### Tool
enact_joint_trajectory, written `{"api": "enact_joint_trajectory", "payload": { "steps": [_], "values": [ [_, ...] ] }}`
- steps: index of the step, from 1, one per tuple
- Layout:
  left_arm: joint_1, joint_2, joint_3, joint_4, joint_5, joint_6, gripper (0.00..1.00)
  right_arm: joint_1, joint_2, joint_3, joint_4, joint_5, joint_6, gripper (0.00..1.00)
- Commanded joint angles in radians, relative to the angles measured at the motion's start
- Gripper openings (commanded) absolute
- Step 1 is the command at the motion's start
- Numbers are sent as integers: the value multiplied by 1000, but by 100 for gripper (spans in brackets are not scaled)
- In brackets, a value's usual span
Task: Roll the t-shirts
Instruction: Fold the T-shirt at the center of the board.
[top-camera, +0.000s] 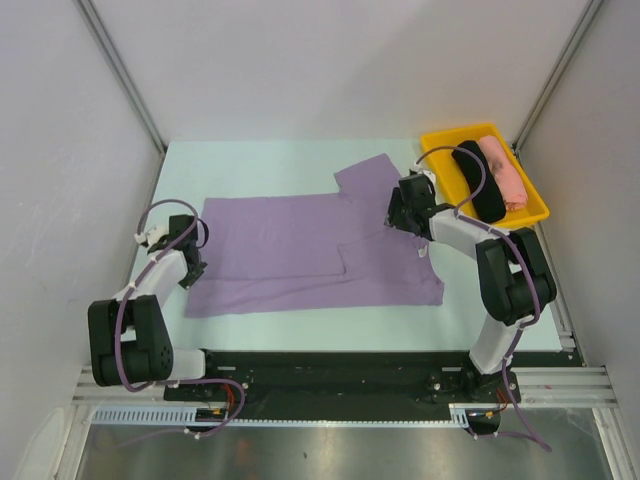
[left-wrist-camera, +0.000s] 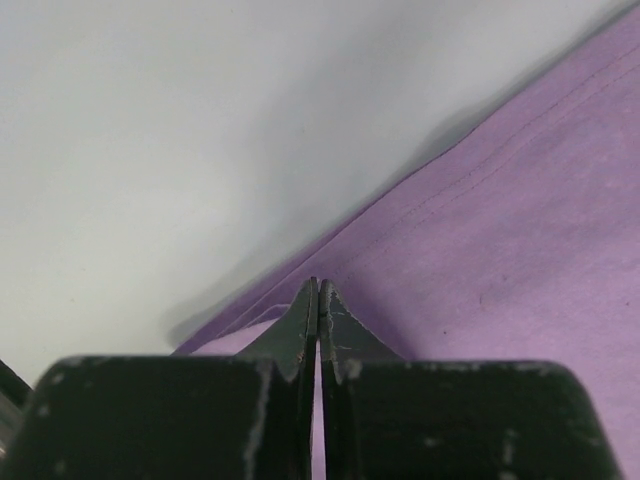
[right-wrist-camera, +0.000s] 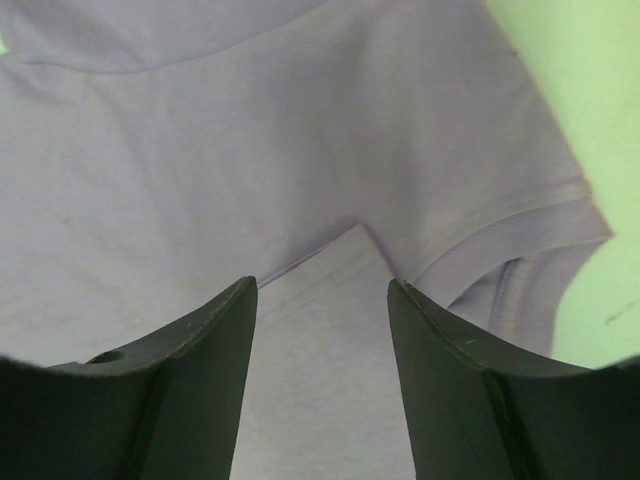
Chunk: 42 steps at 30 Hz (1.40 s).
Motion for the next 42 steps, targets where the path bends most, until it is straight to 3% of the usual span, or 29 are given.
{"api": "enact_joint_trajectory", "payload": {
  "steps": [1, 9, 15, 18, 26, 36, 42],
  "values": [
    [-5, -26, 0, 27, 17, 26, 0, -13, 33, 1, 20, 75, -34, 58],
    [-5, -20, -9, 42, 35, 23, 1, -28, 113, 1, 86, 21, -34, 53],
    [-5, -25, -11, 48, 43, 27, 7, -27, 113, 1, 82, 25, -28, 50],
    [-6, -17, -9, 47, 46, 27, 9, -22, 110, 1, 80, 20, -25, 40],
    [-6, -3, -15, 50, 52, 29, 11, -14, 93, 1, 62, 26, -25, 35],
    [-6, -6, -19, 50, 57, 30, 11, -8, 64, 1, 45, 31, -26, 11],
    [-8, -2, -20, 44, 57, 29, 9, -8, 41, 1, 33, 37, -31, 4]
  ]
}}
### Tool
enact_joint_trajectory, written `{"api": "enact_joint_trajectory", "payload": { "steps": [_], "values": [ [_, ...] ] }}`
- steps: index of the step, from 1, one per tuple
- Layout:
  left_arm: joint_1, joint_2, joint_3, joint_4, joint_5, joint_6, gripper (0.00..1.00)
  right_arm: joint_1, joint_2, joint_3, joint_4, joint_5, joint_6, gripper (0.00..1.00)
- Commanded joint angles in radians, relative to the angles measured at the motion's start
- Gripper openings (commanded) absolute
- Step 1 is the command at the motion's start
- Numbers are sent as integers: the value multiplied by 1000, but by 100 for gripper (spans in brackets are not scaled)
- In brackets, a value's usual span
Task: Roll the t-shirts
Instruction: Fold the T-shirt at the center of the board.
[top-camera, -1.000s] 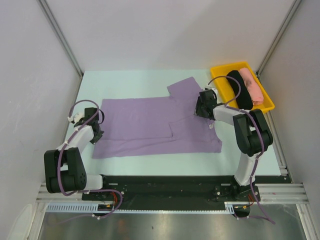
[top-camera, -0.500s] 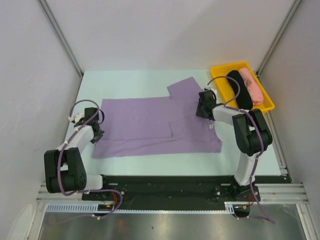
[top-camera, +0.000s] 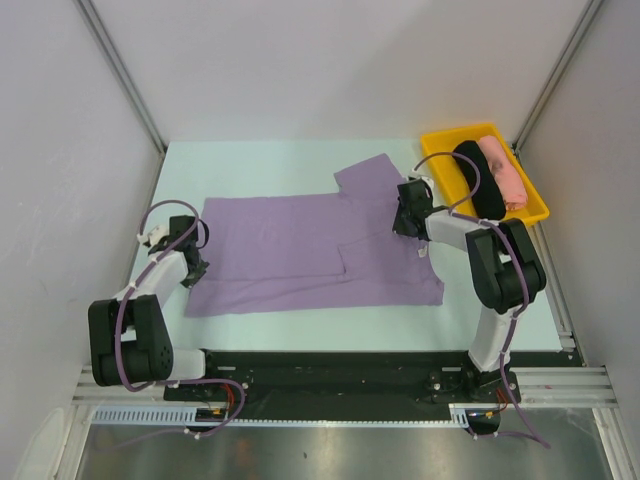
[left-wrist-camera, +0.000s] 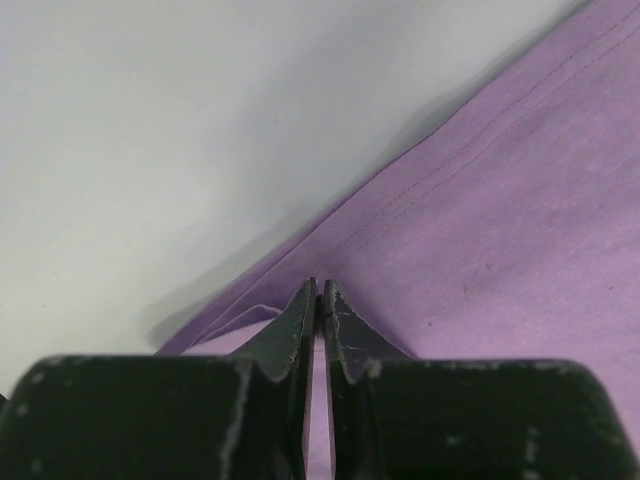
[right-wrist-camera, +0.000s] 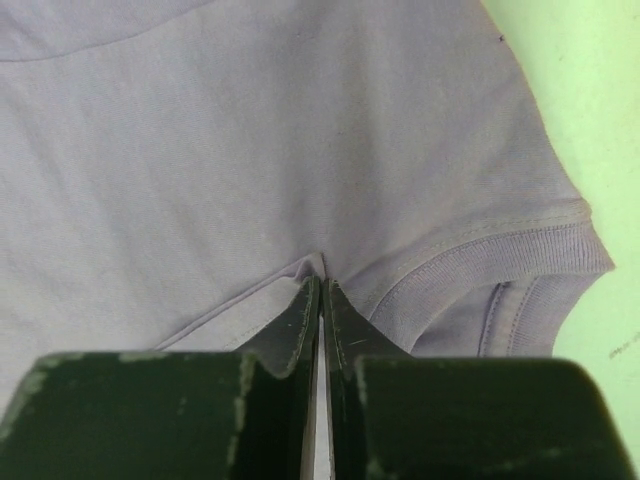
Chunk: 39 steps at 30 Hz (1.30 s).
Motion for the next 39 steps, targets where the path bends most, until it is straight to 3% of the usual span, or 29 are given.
{"api": "enact_joint_trajectory", "payload": {
  "steps": [1, 4, 13, 16, 25, 28, 39],
  "values": [
    [-5, 0, -9, 13, 10, 17, 10, 7, -64, 2, -8, 18, -8, 6],
    [-7, -3, -12, 18, 17, 22, 12, 4, -64, 2, -5, 5, -11, 17],
    [-7, -6, -12, 18, 16, 25, 11, -2, -46, 2, 1, -11, -11, 23],
    [-8, -2, -12, 18, 19, 25, 11, -5, -38, 2, 6, -15, -11, 20],
    [-7, -5, -15, 18, 14, 25, 5, -8, -58, 2, -6, 0, -11, 0],
    [-7, -5, -13, 16, 13, 25, 0, -8, -80, 2, -20, 14, -10, 0],
    [-7, -40, -7, -2, -10, 29, 0, -8, -165, 2, -54, 61, -21, 0]
  ]
}}
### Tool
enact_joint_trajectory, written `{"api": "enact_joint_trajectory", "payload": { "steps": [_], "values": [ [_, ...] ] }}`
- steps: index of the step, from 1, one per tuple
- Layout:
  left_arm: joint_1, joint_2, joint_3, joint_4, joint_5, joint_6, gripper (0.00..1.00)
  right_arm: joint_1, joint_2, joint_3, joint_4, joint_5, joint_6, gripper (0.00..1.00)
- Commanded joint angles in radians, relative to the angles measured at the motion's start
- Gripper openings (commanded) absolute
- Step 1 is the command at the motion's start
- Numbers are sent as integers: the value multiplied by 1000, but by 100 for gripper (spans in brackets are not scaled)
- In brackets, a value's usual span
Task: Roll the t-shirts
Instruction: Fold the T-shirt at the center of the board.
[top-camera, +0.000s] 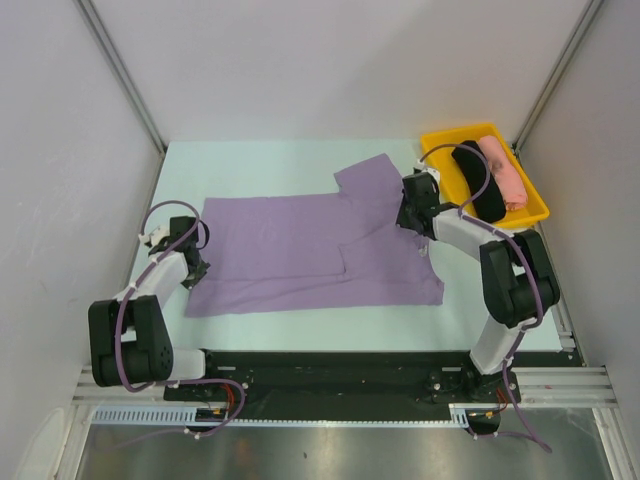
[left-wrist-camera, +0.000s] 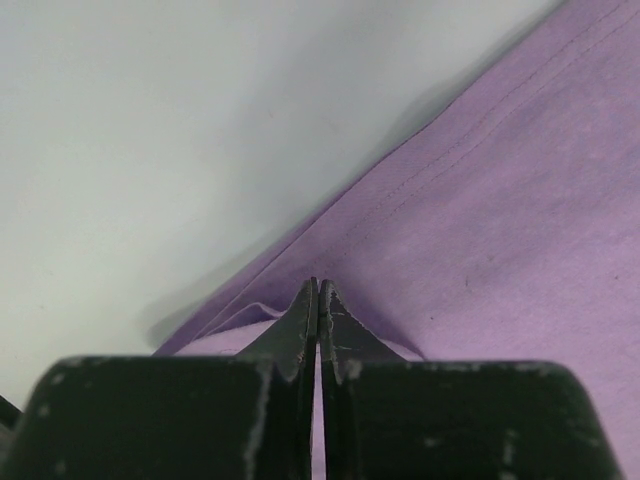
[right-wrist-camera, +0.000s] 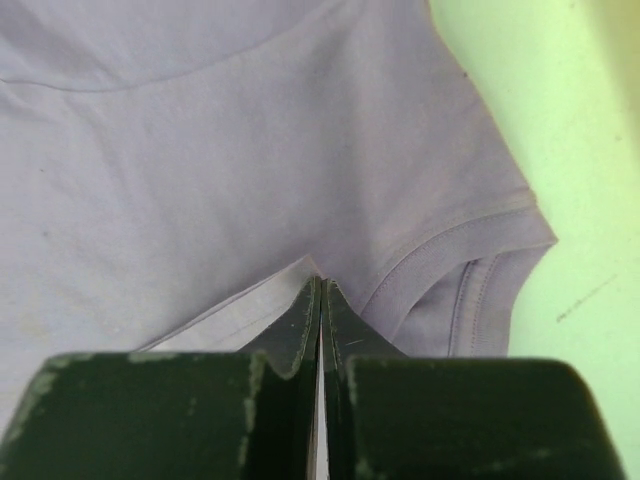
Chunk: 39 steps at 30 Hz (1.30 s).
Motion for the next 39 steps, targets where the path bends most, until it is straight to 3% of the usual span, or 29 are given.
{"api": "enact_joint_trajectory", "payload": {
  "steps": [1, 21, 39],
  "values": [
    [-6, -46, 4, -8, -28, 12, 0, -3, -63, 3, -5, 49, -14, 0],
    [-6, -123, 35, -18, -35, 21, 0, -27, -265, -106, 75, 67, -19, 0],
    [-6, -97, 109, 21, -31, 24, 0, -62, -338, -183, 131, 66, -10, 0]
  ]
}}
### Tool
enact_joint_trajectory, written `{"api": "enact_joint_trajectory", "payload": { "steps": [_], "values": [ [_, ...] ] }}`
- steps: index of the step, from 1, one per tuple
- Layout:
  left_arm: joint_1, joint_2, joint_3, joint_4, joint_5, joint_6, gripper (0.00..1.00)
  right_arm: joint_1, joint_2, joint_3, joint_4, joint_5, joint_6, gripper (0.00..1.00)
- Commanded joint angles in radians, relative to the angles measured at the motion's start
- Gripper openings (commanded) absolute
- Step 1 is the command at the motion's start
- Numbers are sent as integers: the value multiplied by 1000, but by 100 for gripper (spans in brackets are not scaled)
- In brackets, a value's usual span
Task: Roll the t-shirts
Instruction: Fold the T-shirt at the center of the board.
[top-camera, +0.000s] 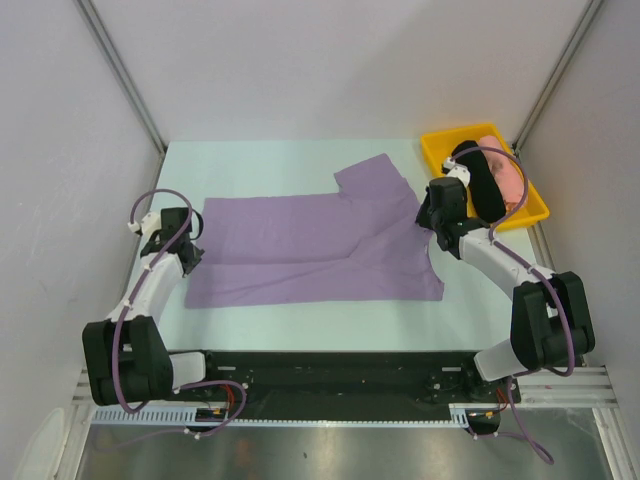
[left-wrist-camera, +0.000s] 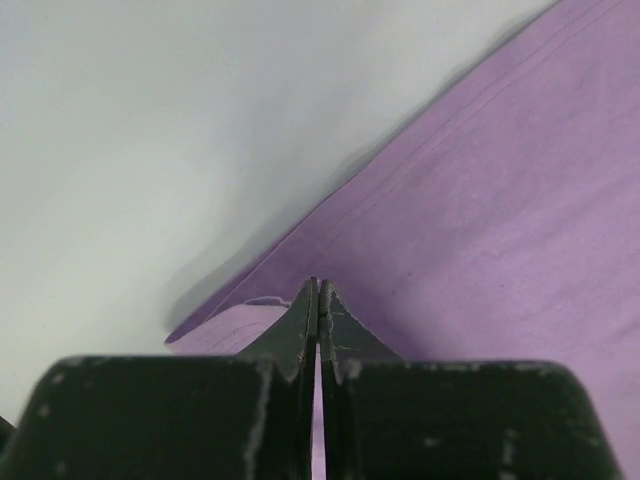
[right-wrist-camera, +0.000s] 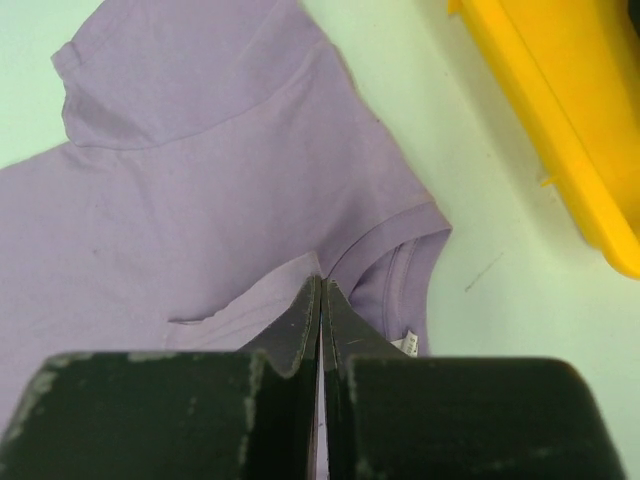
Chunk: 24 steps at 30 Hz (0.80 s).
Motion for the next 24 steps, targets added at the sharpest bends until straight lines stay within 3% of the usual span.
{"api": "enact_joint_trajectory", "payload": {
  "steps": [1, 8, 10, 11, 12, 13, 14, 15, 17, 18, 24],
  "values": [
    [-4, 9, 49, 30, -14, 23, 0, -8, -34, -6, 60, 27, 3, 0],
    [-2, 82, 58, 54, -28, 27, 0, -11, 13, -6, 123, -42, -20, 0],
    [-4, 113, 55, 74, -23, 35, 0, -14, 39, -6, 140, -53, -28, 6],
    [-1, 124, 57, 78, -25, 37, 3, -14, 50, -6, 145, -59, -28, 11],
    [2, 139, 57, 93, -23, 46, 10, -23, 64, -6, 154, -71, -28, 28],
    [5, 145, 58, 102, -14, 55, 19, -24, 72, -4, 160, -82, -29, 36],
    [13, 150, 69, 107, 3, 63, 38, -27, 78, 2, 162, -87, -32, 43],
    [19, 154, 77, 116, 17, 79, 44, -34, 88, 8, 148, -91, -31, 52],
    [25, 148, 100, 134, 61, 96, 59, -37, 92, 37, 126, -82, -31, 61],
    [25, 144, 107, 169, 83, 115, 62, -38, 98, 52, 94, -81, -28, 65],
    [-2, 228, 271, 275, 276, 196, 68, -27, 170, 202, 68, -136, -16, 65]
  ]
}}
